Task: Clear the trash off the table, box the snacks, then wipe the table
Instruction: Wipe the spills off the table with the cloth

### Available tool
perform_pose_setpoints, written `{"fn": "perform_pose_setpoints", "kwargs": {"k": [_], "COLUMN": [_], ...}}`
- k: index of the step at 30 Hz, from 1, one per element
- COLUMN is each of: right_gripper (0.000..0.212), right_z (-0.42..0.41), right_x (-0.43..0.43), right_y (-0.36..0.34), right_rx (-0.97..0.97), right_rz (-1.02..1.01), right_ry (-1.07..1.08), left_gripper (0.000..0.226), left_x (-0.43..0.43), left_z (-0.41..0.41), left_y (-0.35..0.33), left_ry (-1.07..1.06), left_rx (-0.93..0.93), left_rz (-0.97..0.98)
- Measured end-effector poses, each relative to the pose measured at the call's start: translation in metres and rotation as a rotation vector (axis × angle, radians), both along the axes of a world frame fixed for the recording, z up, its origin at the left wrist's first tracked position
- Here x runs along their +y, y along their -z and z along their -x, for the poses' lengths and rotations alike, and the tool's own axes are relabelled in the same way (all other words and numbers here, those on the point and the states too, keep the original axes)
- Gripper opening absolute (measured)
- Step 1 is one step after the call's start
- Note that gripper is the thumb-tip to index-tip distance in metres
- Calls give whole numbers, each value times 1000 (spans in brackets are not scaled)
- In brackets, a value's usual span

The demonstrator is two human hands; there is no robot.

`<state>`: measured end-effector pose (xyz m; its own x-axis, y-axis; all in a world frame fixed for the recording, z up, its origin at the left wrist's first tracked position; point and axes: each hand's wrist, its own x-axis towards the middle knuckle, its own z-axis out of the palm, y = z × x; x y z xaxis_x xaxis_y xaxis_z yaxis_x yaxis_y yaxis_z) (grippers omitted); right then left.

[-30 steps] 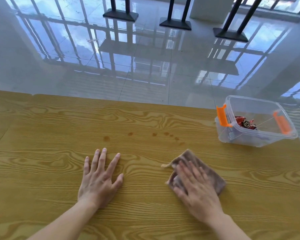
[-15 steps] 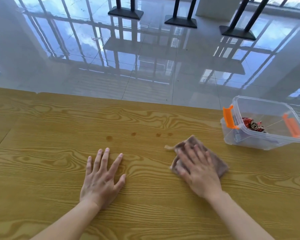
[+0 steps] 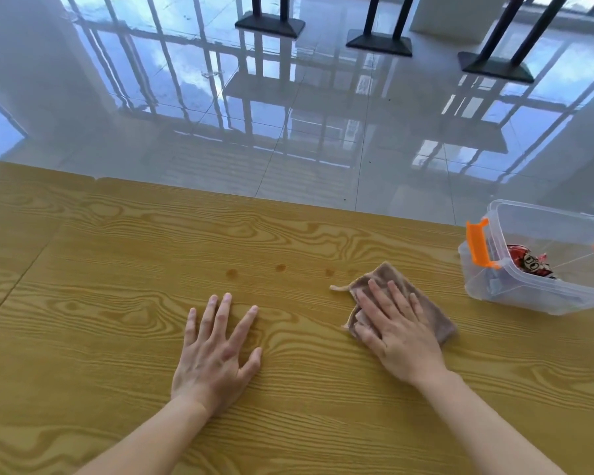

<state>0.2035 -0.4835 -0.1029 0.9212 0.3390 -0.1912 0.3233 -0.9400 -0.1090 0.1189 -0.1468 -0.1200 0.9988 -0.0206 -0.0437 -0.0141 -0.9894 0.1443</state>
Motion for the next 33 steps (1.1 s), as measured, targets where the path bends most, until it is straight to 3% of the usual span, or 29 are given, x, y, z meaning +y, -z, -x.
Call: {"fn": "perform_pose_setpoints", "kwargs": {"k": [4, 6, 11, 13, 17, 19, 24, 26, 28, 31, 33], "right_gripper": [71, 70, 64, 60, 62, 67, 66, 62, 58, 60, 64], "right_z": [-78, -68, 57, 47, -42, -59, 43, 37, -6, -70, -70], "right_x": [34, 47, 15, 1, 30, 47, 62, 55, 57, 77, 95], "right_y": [-4, -5, 5, 6, -4, -3, 10, 10, 6, -2, 1], "right_rx": [90, 90, -61, -43, 1, 18, -59, -15, -3, 31, 33], "right_rz": [-33, -43, -42, -9, -32, -16, -42, -48, -71, -65, -63], "right_ry": [312, 237, -107, -119, 262, 347, -124, -209, -126, 179, 254], "left_gripper": [70, 70, 70, 70, 69, 69, 70, 70, 69, 69, 69], "left_x": [0, 1, -1, 1, 0, 0, 0, 0, 1, 0, 1], "left_z": [1, 1, 2, 1, 1, 1, 1, 1, 1, 1, 0], "left_y": [-1, -1, 0, 1, 1, 2, 1, 1, 3, 5, 5], "left_ry": [-6, -5, 3, 4, -1, -1, 0, 3, 0, -5, -4], "left_rx": [-6, 0, -14, -10, -22, -18, -13, -13, -19, -33, -20], "left_rz": [-1, 5, 11, 7, 8, 1, -4, -5, -13, -16, -17]}}
